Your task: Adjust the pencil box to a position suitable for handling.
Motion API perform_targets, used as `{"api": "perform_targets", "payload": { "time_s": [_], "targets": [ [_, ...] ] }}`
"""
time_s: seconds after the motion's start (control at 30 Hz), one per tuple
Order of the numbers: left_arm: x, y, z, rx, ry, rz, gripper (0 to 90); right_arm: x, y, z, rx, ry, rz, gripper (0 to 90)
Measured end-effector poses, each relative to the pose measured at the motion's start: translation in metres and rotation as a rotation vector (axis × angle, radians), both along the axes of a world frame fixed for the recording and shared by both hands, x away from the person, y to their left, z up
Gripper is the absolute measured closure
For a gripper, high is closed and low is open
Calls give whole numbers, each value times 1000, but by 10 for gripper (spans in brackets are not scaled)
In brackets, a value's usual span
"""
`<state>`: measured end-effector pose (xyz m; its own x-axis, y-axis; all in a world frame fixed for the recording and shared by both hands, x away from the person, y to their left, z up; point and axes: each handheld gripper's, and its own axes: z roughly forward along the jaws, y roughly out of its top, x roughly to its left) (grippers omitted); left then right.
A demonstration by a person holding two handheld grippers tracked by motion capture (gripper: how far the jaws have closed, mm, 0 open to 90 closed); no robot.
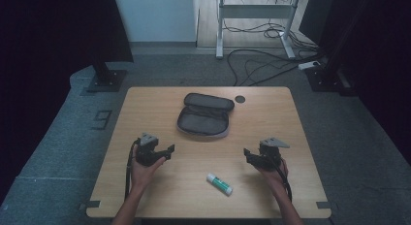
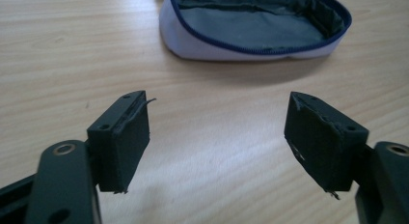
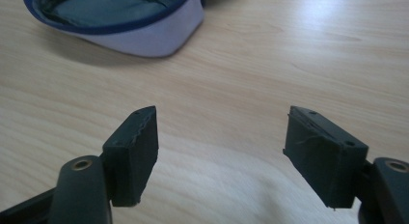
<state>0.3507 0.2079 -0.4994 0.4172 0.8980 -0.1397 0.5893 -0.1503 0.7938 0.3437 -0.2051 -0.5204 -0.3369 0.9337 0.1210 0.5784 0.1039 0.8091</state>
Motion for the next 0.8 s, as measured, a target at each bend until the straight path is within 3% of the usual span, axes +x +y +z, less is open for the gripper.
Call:
{"api": "perform_targets", "payload": {
  "time_s": [0.23, 0.8],
  "targets": [
    [25, -10, 2, 22, 6, -10, 255, 14, 17, 5, -4, 5, 24, 280],
    [63, -24, 4, 42, 25, -42, 272, 47, 48, 11, -14, 15, 58, 316]
  ]
}}
